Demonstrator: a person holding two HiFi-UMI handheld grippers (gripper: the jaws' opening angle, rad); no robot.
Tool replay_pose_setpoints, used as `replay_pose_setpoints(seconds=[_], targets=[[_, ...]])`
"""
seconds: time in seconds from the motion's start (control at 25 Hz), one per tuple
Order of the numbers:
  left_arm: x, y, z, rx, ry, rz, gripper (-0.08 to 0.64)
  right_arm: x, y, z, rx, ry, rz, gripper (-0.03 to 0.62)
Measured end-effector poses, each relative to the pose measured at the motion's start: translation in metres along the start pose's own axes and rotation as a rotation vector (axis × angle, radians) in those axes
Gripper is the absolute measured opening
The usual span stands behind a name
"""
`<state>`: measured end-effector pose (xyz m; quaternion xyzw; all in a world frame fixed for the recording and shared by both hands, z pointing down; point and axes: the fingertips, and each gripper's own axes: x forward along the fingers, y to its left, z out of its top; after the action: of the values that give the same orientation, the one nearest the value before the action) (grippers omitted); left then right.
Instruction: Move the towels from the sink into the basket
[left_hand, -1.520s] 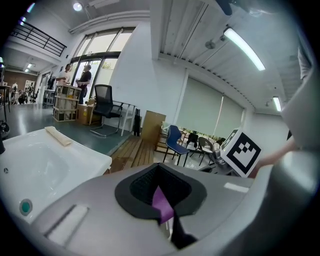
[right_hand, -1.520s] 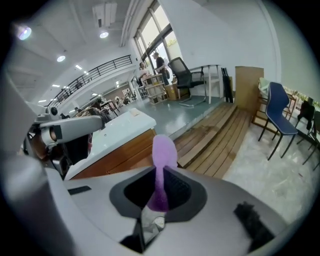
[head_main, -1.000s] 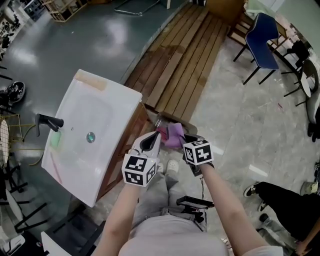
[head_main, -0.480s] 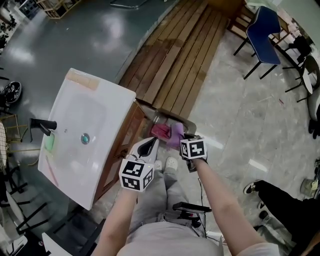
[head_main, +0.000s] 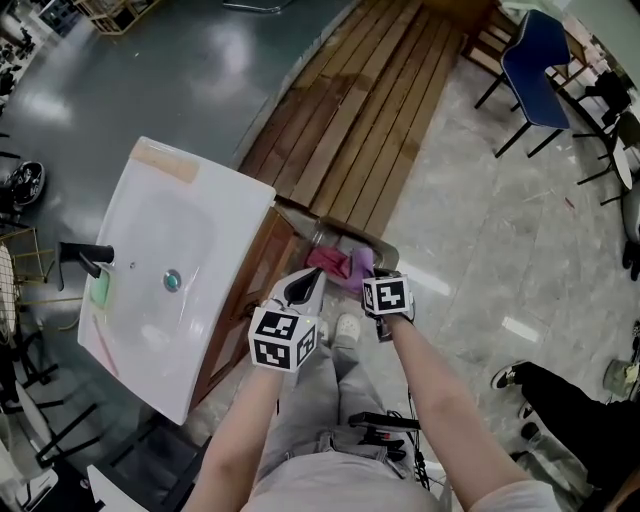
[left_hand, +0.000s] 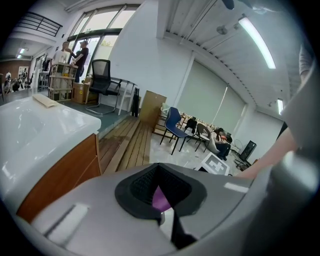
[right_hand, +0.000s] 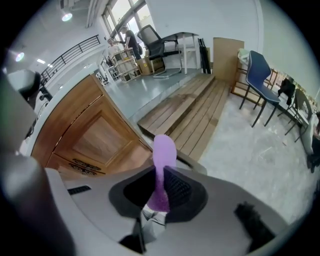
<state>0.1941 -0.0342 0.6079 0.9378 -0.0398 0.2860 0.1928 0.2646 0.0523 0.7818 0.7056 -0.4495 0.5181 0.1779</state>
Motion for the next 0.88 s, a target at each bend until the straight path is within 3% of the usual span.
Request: replay_pose_setpoints(seconds=[0.2, 0.56, 0.76, 0.88], targets=[[0.043, 0.01, -0.031, -0.06, 0.137, -0.002, 0.005, 0.011, -0.005, -0.007, -0.001, 0.024, -0.011, 0.055], [0.096, 0.018, -0.089, -0.017, 0.44, -0.01, 0.005, 0.021, -0.009, -0.002, -0.035, 0.009, 0.001, 0.055], [0.101, 0.019, -0.091, -0.158, 0.446, -0.007, 0.005, 0.025, -0.01, -0.001, -0.042, 0.012, -0.004, 0.089], [0.103, 0.018, -0.089, -0.158, 0.439, -0.015, 0.005, 0.025, -0.013, 0.003, -0.039, 0.002, -0.009, 0.104]])
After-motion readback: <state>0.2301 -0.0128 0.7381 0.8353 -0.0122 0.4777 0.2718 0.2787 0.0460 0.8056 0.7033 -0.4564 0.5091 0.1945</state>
